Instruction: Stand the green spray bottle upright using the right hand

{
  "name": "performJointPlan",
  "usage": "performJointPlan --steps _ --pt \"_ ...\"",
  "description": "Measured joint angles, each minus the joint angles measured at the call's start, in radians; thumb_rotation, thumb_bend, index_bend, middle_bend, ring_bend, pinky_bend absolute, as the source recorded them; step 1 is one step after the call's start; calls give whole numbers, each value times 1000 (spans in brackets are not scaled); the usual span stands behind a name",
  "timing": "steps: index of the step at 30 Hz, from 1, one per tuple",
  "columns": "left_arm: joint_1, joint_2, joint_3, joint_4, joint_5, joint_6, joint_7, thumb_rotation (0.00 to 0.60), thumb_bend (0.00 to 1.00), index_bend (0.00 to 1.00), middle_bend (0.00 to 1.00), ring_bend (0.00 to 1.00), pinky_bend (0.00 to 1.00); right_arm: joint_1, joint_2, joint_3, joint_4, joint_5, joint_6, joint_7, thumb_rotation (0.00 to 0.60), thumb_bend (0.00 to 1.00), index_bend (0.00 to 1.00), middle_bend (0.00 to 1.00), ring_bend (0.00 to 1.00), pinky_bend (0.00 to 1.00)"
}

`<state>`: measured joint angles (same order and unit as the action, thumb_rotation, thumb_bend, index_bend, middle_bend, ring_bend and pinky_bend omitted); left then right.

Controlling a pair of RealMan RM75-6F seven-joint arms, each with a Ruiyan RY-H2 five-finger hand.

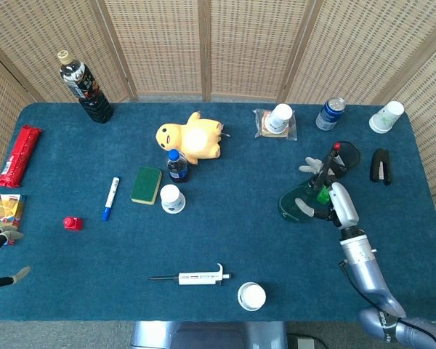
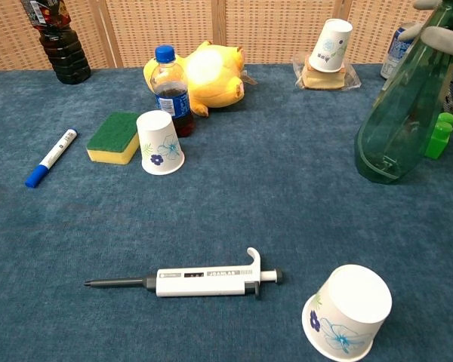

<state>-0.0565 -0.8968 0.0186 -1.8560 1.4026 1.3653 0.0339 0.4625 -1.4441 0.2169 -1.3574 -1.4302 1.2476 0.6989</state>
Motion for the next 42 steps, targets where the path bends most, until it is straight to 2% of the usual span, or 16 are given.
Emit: performJointPlan --steps 25,27,30,32,34,38,42 --pt "-7 -4 -1 -18 9 3 15 530 241 315 262 213 341 -101 94 -30 15 22 47 39 363 315 78 240 3 21" --pt "-5 -4 -1 -19 9 5 16 525 241 315 263 213 341 -117 113 -33 17 24 55 46 383 327 86 240 9 21" --pt "-1 -6 0 -20 8 13 16 524 240 319 268 213 346 -142 143 -36 17 32 67 52 476 358 155 268 64 57" --pt "4 -9 1 -19 10 23 16 526 241 320 270 214 347 -159 163 -39 17 40 76 44 548 374 228 326 113 117" --pt "11 -13 3 -19 13 32 14 527 240 322 271 216 347 -174 183 -42 17 46 81 25 589 377 270 356 130 143" --pt "25 -21 5 -17 14 51 2 525 240 324 274 221 346 -189 207 -54 16 50 82 -41 600 378 296 370 153 164" --pt "42 -28 10 -15 19 72 -17 523 241 325 278 229 338 -207 237 -71 7 57 83 -176 600 376 313 371 158 178"
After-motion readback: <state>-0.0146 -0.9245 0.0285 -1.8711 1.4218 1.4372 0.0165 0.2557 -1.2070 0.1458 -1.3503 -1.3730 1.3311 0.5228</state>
